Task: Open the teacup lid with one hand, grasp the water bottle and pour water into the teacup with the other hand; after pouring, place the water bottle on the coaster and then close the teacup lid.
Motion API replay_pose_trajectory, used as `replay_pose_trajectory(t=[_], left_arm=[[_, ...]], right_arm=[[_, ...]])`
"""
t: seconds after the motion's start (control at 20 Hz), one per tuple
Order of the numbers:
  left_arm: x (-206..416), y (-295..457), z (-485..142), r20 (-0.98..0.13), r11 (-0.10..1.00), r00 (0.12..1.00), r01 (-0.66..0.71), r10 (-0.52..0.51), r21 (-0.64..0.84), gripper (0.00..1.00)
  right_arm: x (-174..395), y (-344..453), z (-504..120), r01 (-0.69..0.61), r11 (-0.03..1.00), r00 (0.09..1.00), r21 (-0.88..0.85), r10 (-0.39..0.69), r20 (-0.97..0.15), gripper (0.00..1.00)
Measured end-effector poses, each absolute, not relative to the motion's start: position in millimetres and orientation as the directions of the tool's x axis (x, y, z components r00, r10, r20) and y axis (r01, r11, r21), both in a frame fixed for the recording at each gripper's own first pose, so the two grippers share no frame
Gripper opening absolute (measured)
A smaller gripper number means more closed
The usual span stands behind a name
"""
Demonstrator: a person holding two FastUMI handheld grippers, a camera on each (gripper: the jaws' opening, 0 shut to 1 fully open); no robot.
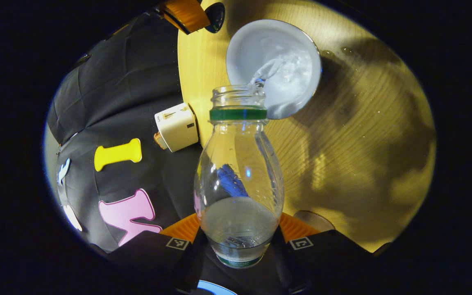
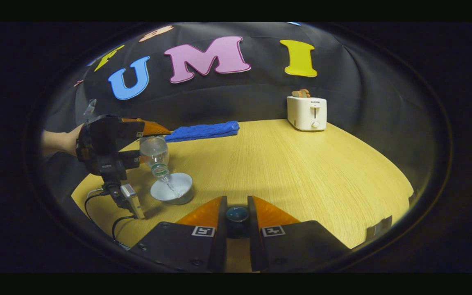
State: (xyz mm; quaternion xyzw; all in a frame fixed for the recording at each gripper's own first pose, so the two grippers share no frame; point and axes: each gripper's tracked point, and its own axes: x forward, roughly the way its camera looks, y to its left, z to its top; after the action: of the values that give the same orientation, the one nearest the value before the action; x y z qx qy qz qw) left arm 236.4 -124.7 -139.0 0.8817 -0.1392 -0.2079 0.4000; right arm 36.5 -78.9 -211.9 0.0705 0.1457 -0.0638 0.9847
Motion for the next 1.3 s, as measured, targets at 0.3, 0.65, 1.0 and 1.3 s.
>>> replay_pose_trajectory(t=[0.3,0.65,1.0,1.3], left_arm=[[236.1,-140.4,-124.0,-0.232,-0.668,0.854,-0.167,-0.465,0.725,0.73],[237.0,-147.1,-102.3,-0.193,-0.678,0.847,-0.237,-0.494,0.696,0.73],[237.9,-150.4,-100.5,-0.163,-0.673,0.842,-0.278,-0.514,0.686,0.74],[238.2,-153.7,-98.2,-0.121,-0.65,0.822,-0.34,-0.557,0.68,0.74]], right_arm=[[31.7,-79.2,-209.0,0.131,0.985,0.95,0.109,-0.093,-0.297,0.27],[31.4,-76.3,-207.2,0.117,0.987,0.953,0.113,-0.08,-0.293,0.31],[28.2,-74.5,-200.7,0.112,0.988,0.956,0.107,-0.078,-0.284,0.27],[28.3,-72.9,-198.4,0.118,0.987,0.956,0.111,-0.082,-0.282,0.27]])
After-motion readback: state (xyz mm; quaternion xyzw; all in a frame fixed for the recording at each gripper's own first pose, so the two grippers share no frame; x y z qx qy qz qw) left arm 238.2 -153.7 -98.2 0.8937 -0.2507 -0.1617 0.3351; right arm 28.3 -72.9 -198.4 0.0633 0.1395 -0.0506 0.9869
